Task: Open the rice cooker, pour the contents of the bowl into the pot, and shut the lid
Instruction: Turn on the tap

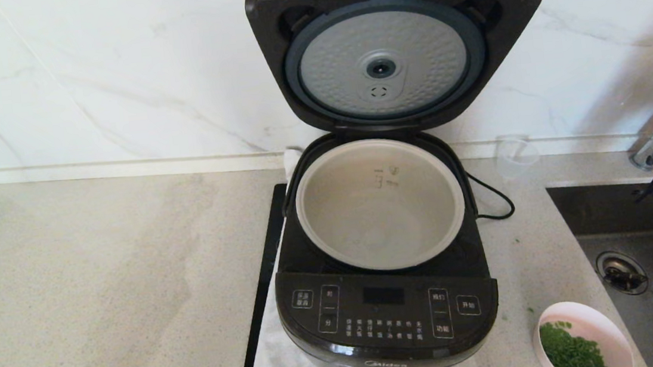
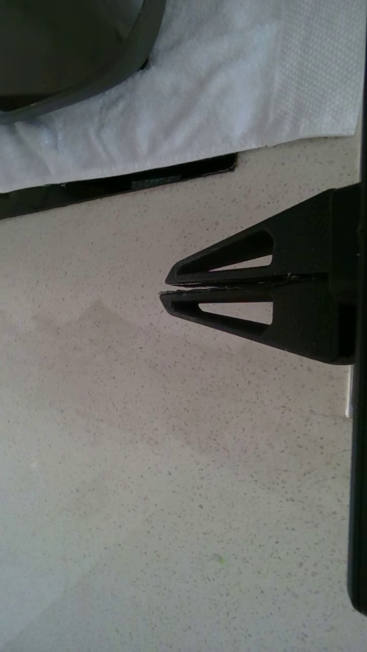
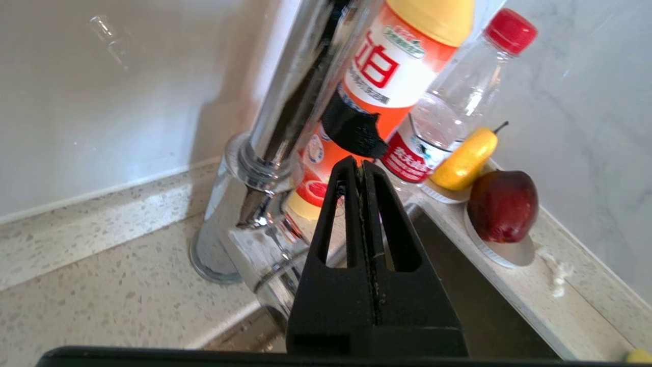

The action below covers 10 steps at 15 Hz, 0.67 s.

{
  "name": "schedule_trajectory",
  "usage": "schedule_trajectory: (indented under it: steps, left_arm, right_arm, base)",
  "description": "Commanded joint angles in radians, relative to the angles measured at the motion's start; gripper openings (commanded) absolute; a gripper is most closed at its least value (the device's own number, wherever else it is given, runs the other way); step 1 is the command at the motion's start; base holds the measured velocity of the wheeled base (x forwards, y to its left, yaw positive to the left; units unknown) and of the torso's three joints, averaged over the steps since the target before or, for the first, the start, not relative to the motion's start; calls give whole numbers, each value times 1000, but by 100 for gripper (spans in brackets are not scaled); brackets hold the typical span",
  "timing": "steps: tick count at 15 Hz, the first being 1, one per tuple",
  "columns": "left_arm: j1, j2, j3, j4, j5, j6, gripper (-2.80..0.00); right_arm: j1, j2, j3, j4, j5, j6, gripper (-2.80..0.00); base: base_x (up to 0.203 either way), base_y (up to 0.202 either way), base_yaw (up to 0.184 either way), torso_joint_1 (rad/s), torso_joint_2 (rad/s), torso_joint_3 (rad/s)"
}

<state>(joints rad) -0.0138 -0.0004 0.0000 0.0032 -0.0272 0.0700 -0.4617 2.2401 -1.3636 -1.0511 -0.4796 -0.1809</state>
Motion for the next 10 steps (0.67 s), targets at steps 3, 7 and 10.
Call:
schedule_trajectory:
  steps: [3, 7, 10]
  left_arm:
    - [0, 0, 2, 0, 0, 1, -280]
    - [0, 0, 2, 0, 0, 1, -280]
    - [0, 0, 2, 0, 0, 1, -280]
  right_arm:
    - [2, 33, -45, -2, -2, -3, -280]
    - [2, 68, -82, 11, -4, -5, -280]
    - [0, 82, -82, 9, -4, -14, -280]
  base:
    - [0, 0, 0, 0, 0, 0]
    - [0, 0, 0, 0, 0, 0]
    - [0, 0, 0, 0, 0, 0]
